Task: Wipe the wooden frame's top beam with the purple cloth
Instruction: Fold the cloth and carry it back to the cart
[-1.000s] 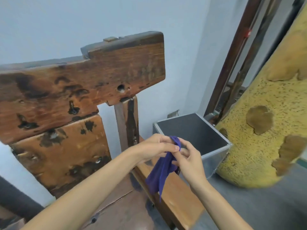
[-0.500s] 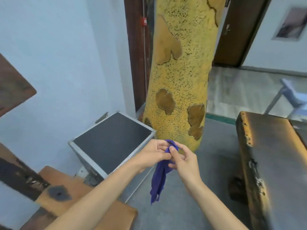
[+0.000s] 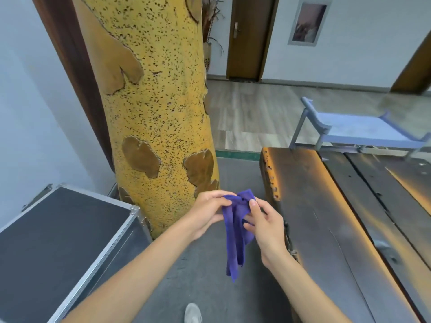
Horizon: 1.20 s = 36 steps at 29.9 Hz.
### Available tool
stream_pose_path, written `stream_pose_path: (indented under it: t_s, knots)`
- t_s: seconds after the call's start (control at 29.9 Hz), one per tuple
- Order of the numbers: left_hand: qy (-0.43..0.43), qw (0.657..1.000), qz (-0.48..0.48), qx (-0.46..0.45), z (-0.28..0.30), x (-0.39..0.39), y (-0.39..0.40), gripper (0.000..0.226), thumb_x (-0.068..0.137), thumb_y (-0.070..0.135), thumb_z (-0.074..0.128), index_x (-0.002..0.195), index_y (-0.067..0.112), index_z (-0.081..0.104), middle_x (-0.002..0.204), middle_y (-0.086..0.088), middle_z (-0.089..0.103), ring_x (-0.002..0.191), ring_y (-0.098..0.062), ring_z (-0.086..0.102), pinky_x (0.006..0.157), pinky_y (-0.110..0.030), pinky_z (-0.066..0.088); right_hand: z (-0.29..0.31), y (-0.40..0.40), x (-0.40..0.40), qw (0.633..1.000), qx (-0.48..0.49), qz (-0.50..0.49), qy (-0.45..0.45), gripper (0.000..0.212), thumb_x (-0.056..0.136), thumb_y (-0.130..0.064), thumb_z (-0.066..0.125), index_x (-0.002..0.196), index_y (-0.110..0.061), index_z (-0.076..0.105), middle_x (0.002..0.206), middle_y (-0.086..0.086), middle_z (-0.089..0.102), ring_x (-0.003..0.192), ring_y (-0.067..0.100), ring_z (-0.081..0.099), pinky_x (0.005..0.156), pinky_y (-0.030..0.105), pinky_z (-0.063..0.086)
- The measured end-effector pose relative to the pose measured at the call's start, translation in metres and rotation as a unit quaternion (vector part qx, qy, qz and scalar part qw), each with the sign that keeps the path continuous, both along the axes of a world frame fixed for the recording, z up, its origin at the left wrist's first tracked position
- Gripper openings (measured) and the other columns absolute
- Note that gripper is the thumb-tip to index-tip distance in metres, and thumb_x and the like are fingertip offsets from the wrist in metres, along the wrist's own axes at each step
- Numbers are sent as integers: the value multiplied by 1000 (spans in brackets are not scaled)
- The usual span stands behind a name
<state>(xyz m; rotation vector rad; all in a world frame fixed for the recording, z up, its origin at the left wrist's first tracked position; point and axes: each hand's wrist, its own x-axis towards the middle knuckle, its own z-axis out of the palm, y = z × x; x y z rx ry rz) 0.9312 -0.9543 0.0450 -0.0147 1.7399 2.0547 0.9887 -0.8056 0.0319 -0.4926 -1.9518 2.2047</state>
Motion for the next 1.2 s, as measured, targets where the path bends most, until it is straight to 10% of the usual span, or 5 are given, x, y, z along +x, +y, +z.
stream_pose_path:
  t_s: [0.43, 0.7, 1.2]
  knots:
    - [93, 994, 41, -46, 3, -320, 84, 31, 96, -8, 49, 91, 14, 70, 86, -7, 66, 76, -16, 59, 72, -29, 48, 26, 166, -248, 974, 150, -167, 31, 19, 105, -22, 52, 97, -17, 69, 81, -10, 68, 66, 2, 58, 56, 20, 47]
    - [159, 984, 34, -75, 11, -497, 158, 35, 95, -7, 49, 90, 20, 71, 90, -5, 69, 90, -21, 63, 89, -39, 50, 37, 268, -372, 968, 132, -215, 15, 18, 99, -30, 62, 95, -17, 75, 78, -15, 71, 74, 5, 61, 63, 27, 50]
    - [207, 970, 37, -120, -27, -787, 328, 30, 97, 3, 56, 92, 27, 72, 85, 2, 69, 82, -15, 59, 78, -37, 49, -4, 452, -601, 949, 71, -306, -2, 11, 98, -29, 65, 88, -29, 68, 84, -1, 67, 75, 16, 56, 66, 36, 48]
